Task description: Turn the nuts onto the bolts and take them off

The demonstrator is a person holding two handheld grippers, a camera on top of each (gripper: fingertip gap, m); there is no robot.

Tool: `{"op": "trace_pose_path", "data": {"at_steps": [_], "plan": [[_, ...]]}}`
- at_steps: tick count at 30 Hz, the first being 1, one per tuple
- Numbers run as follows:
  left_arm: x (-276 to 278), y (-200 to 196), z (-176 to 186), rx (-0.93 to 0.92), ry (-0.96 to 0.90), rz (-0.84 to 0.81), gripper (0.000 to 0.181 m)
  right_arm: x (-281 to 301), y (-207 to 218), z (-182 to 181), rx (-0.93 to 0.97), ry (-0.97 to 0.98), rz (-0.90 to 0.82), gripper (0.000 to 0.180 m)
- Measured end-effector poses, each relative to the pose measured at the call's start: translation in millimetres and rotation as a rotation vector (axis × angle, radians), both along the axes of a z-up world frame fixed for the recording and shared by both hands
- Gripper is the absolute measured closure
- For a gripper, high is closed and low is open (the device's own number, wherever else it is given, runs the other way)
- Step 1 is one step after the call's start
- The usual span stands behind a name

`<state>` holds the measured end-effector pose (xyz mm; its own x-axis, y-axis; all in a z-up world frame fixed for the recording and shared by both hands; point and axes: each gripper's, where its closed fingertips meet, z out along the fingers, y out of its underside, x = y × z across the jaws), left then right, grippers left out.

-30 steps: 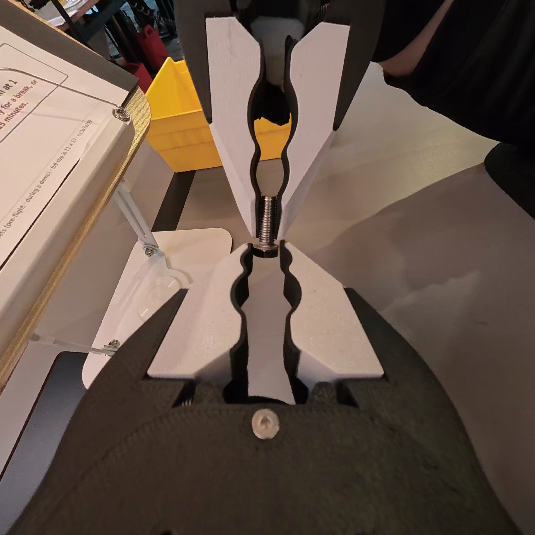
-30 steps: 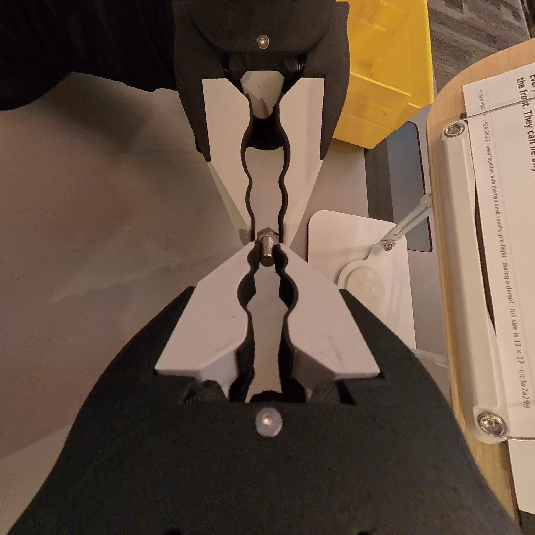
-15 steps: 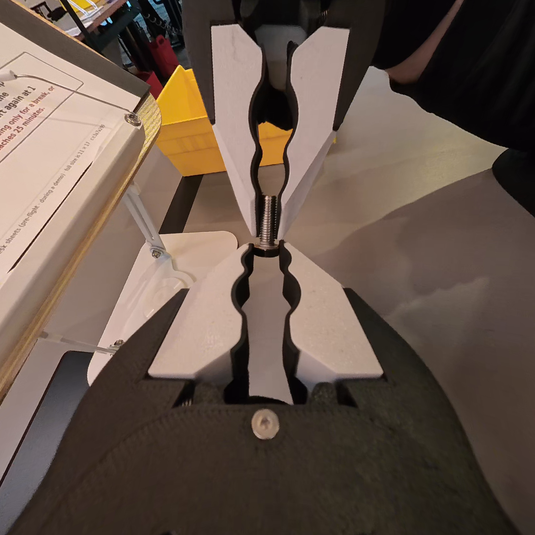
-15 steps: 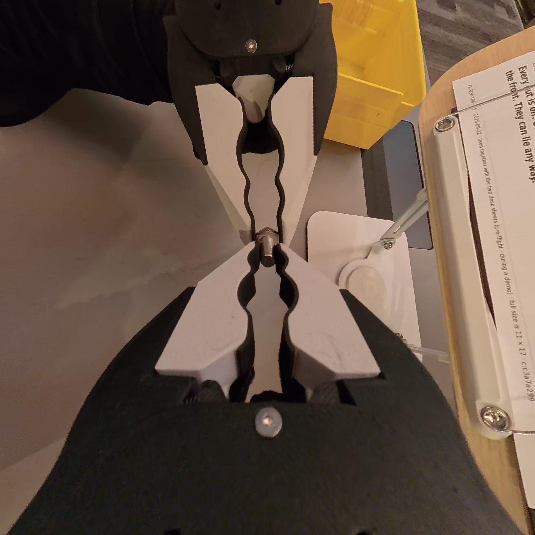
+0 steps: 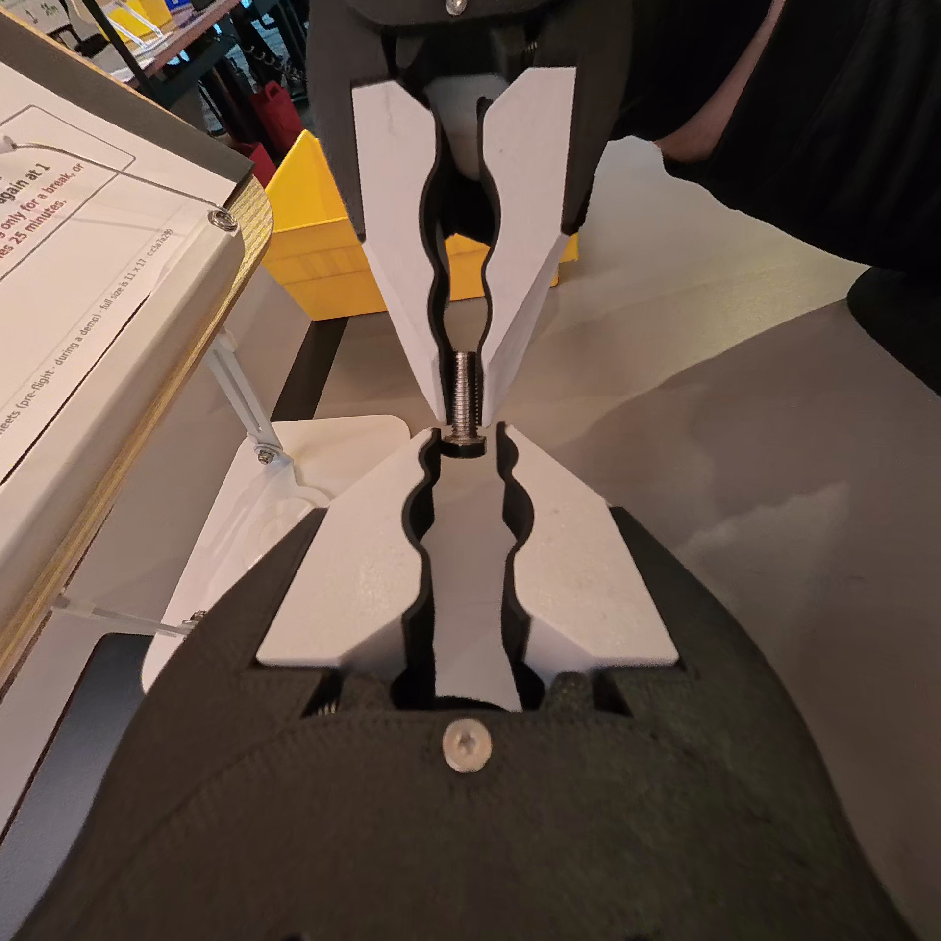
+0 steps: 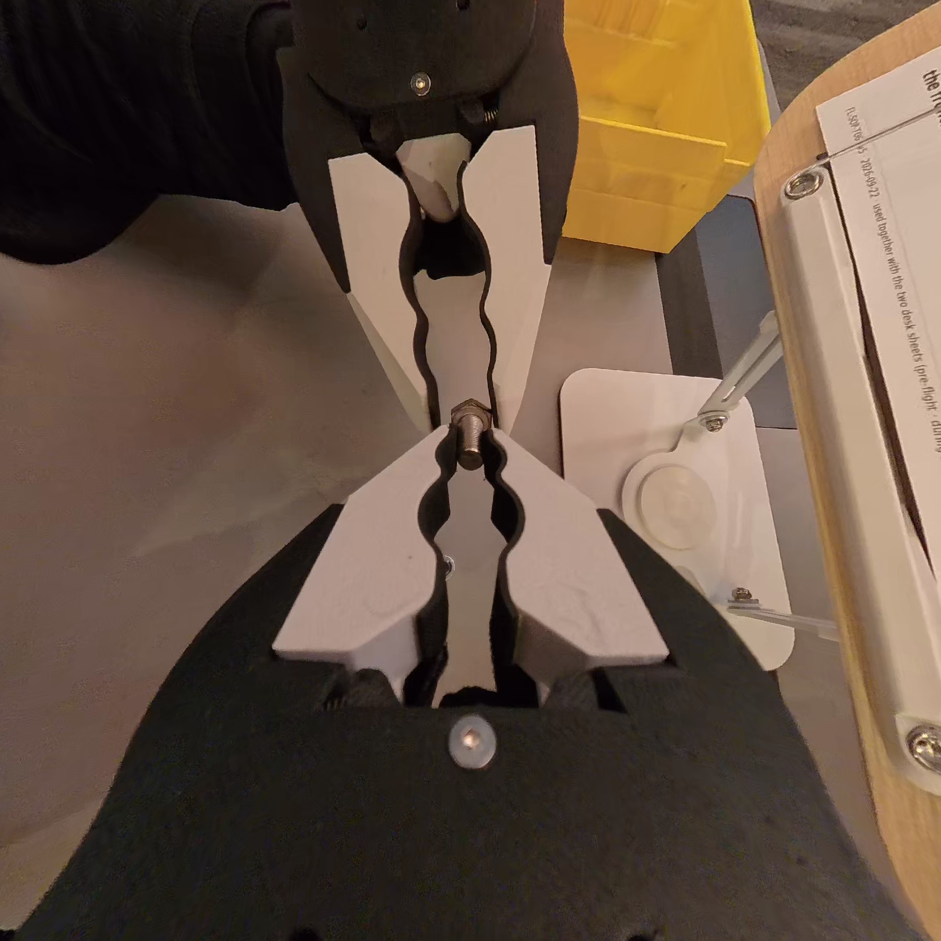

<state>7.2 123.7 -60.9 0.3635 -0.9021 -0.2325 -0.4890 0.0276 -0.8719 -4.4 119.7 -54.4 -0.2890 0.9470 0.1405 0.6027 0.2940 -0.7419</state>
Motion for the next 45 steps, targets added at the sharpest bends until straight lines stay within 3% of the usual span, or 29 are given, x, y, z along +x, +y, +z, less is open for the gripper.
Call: {"op": "trace_pose_path", "data": {"at_steps": [31,36,45], "plan": [[-1,5,-8,-0.007,0.029,0.024,0.165,-1,2,-2,0.008,-0.019,-0.016,0.171],[-3,7,-5,-0.006,0.005,0.036,0.165,-3,6,4,0.014,0.019,-0.036,0.152],[-9,10,9,-0.062,-0.130,0.042,0.165,-7,19,36,0.016,0.176,-0.105,0.147]]}}
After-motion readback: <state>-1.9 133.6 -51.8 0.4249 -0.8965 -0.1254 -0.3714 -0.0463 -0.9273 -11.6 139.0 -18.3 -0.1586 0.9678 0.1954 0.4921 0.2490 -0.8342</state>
